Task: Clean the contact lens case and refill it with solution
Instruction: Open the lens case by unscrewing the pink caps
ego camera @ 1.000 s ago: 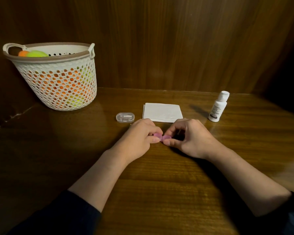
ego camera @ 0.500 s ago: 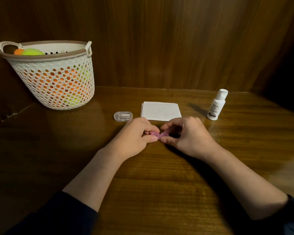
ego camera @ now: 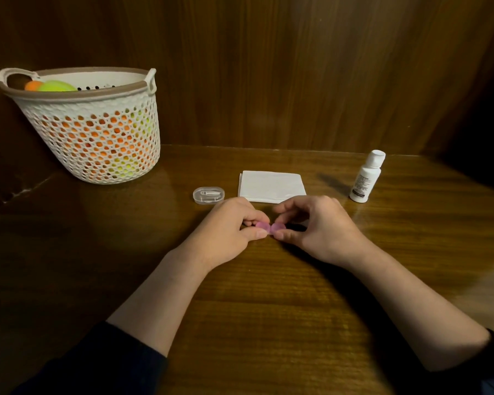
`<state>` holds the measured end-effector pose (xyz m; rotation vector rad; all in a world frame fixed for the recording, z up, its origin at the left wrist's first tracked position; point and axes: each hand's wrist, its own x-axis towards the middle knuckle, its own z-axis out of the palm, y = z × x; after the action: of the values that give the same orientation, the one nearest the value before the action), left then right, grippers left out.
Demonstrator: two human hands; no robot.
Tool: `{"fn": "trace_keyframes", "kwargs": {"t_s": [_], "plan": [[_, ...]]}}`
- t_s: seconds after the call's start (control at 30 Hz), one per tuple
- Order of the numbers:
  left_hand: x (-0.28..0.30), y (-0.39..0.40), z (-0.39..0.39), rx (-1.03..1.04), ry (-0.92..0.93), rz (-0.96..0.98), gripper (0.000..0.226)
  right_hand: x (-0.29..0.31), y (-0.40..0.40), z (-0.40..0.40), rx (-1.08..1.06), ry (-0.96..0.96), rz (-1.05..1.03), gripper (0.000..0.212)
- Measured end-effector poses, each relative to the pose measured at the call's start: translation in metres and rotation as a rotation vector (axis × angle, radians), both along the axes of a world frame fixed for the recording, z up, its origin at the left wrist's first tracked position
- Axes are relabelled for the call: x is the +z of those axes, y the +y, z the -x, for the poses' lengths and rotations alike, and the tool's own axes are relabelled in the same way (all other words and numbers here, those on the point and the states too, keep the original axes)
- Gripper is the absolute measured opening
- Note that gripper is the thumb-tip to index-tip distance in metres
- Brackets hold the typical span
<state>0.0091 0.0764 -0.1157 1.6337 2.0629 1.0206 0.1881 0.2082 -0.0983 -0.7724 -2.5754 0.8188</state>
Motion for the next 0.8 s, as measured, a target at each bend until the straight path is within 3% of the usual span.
{"fn": "trace_keyframes", "kwargs": {"t_s": [0.23,0.57,0.8], "plan": [[0.0002,0.0007,-0.0003,0.015,-0.013,0.003,0.026,-0.001,-0.0001,-0.0001,0.001,-0.036,0.008,0.062],[0.0015,0.0002,-0.0005,0.019,-0.014,0.017,0.026,-0.0028,0.0045,-0.0001,-0.001,-0.008,0.031,0.04],[0.0029,-0.0005,-0.0016,0.03,-0.015,0.017,0.026,0.0029,-0.0015,0.0003,0.0,-0.093,-0.034,0.069]]}}
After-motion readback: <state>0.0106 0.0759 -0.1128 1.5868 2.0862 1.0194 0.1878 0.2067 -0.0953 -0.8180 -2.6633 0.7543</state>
